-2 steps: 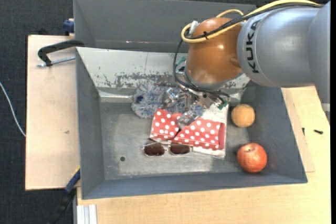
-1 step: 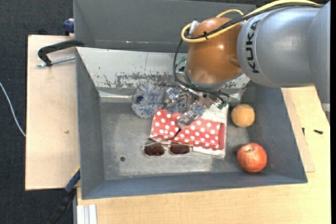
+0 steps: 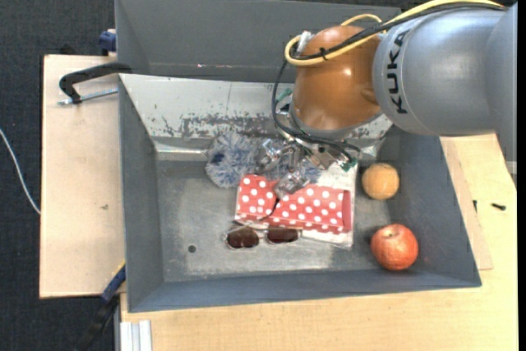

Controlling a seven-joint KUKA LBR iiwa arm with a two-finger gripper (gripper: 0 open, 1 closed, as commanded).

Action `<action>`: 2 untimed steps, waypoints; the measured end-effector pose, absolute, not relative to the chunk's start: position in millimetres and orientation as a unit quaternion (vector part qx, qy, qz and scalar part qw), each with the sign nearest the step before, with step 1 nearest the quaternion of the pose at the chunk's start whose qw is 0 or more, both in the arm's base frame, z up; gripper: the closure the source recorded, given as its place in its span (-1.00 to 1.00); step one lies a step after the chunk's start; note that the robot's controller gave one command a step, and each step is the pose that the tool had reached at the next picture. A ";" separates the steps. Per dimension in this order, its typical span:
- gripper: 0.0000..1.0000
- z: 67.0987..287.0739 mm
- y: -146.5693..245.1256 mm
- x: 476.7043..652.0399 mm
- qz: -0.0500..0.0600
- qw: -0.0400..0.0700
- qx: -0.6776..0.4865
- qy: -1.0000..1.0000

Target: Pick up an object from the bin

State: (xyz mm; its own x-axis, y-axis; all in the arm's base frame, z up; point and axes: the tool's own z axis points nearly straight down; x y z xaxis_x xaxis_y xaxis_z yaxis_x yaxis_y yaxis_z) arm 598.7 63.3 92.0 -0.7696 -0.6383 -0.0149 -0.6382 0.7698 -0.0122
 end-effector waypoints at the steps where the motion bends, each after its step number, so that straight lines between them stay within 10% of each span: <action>1: 1.00 110.6 64.9 600.1 -0.002 0.012 -0.339 0.941; 2: 1.00 119.5 65.3 601.0 -0.001 0.010 -0.339 0.941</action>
Offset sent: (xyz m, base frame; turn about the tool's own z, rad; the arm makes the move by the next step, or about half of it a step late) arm 0.0001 0.0000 0.0252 0.0001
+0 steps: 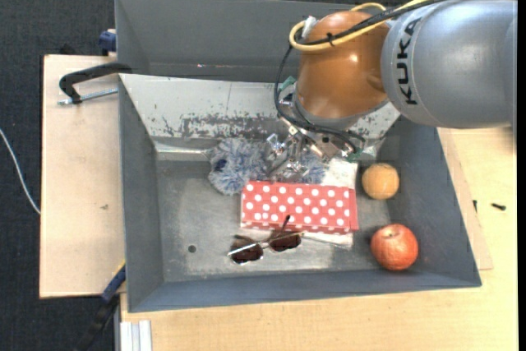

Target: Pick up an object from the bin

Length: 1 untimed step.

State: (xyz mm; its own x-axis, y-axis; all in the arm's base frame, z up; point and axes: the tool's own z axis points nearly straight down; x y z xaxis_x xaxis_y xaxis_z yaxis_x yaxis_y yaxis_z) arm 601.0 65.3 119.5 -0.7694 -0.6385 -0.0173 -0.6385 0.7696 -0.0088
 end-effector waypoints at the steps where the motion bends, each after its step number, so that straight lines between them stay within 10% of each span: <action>1: 1.00 121.7 65.1 602.2 -0.001 0.007 -0.338 0.941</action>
Offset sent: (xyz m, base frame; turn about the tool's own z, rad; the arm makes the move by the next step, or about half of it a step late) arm 0.0001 0.0000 0.0028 0.0001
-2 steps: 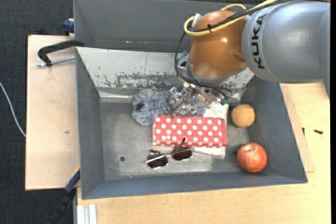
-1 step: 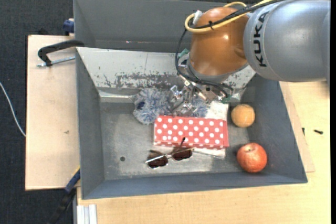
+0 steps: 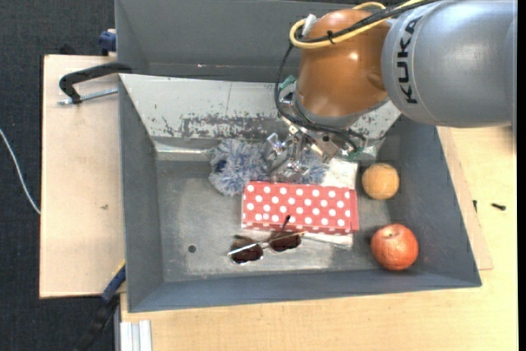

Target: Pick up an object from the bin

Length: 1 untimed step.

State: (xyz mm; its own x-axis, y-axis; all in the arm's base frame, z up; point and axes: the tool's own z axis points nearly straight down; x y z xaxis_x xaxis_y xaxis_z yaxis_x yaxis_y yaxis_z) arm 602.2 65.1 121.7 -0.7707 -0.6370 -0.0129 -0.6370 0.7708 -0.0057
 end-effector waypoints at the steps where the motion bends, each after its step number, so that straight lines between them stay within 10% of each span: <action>1: 1.00 122.6 65.9 602.4 0.000 0.004 -0.338 0.941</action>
Offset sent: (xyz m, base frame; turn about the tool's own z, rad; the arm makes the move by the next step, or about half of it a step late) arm -0.0001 0.0001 0.0741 0.0000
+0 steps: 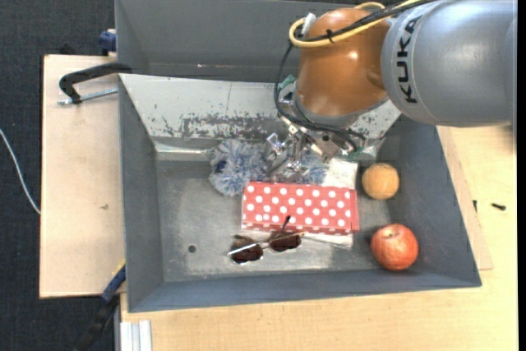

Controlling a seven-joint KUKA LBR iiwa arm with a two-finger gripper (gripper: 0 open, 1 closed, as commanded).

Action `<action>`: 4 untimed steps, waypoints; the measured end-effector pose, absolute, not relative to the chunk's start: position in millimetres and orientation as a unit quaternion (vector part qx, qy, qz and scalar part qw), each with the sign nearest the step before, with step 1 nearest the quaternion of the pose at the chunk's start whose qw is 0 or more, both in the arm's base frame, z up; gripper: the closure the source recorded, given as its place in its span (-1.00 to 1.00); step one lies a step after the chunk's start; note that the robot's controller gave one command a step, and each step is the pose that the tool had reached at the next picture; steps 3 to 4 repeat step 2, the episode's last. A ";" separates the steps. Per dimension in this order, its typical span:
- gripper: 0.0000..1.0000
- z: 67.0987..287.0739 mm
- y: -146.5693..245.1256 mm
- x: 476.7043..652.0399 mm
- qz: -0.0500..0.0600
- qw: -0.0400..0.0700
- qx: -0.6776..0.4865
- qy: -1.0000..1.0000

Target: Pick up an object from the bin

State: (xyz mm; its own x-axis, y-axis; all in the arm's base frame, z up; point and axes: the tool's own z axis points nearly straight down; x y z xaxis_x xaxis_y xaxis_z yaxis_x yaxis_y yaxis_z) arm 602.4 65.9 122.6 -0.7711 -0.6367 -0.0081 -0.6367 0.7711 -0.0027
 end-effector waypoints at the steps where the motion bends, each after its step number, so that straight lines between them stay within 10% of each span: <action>1: 1.00 128.3 66.6 601.9 0.001 0.002 -0.338 0.941; 4: 1.00 147.5 66.7 600.2 0.002 -0.001 -0.338 0.941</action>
Offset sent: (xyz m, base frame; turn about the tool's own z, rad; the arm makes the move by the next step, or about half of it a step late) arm -0.0002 -0.0001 0.0324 0.0000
